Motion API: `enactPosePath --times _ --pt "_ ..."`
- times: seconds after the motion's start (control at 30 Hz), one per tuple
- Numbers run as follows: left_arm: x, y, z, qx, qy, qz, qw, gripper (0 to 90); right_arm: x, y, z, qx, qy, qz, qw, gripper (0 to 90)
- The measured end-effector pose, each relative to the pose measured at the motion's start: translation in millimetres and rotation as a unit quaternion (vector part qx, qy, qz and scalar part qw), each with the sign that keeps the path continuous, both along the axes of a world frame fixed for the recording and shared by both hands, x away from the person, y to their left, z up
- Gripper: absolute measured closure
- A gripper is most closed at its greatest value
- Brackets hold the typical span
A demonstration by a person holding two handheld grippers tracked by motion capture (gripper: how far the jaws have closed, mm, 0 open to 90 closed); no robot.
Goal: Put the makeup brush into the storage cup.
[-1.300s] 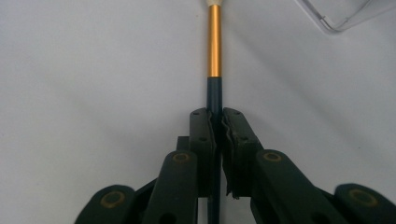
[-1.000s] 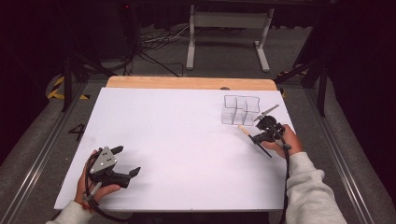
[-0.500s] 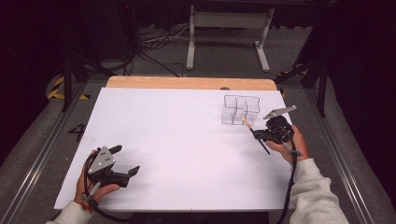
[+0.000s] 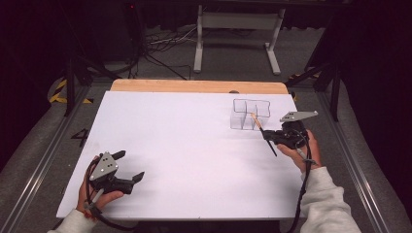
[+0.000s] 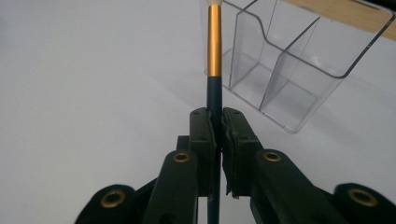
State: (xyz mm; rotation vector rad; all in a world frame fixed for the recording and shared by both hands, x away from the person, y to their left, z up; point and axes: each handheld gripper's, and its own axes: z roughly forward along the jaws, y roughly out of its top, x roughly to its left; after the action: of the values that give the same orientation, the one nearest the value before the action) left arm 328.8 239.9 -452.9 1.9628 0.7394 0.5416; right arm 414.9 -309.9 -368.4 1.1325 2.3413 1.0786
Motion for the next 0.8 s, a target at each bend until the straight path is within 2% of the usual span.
enactPosePath --times 0.2,0.33,0.37,0.4,0.43,0.5,0.67,0.8 --pt "-1.3 2.5 1.4 -0.012 -0.010 0.008 0.9998 1.8 -2.1 -2.0 4.7 0.019 -0.044 -0.013 0.9988 83.4" --pt "-1.7 3.8 1.6 -0.016 -0.013 0.012 0.9997 1.8 -3.5 -2.2 8.4 0.034 -0.077 -0.016 0.9963 83.4" --pt "-1.8 3.9 1.7 -0.017 -0.015 0.014 0.9997 1.8 -4.2 -2.4 9.2 0.047 -0.090 -0.007 0.9948 83.4" --pt "-2.0 4.4 2.0 -0.017 -0.016 0.014 0.9996 1.8 -4.0 -2.3 9.8 0.052 -0.096 -0.009 0.9940 83.4" --pt "-2.3 5.0 2.2 -0.018 -0.017 0.014 0.9996 1.8 -3.6 -1.9 10.7 0.047 -0.102 -0.014 0.9935 83.4" --pt "-2.6 5.9 2.5 -0.019 -0.018 0.017 0.9995 1.7 -2.7 -1.0 11.6 0.055 -0.115 -0.011 0.9918 83.4" --pt "-1.8 8.0 2.2 -0.027 -0.016 0.023 0.9992 1.5 0.2 2.1 14.1 0.061 -0.130 -0.015 0.9895 83.4" --pt "-1.4 7.6 1.6 -0.023 -0.015 0.024 0.9993 1.6 4.8 3.3 13.6 0.072 -0.140 -0.014 0.9874 83.4"
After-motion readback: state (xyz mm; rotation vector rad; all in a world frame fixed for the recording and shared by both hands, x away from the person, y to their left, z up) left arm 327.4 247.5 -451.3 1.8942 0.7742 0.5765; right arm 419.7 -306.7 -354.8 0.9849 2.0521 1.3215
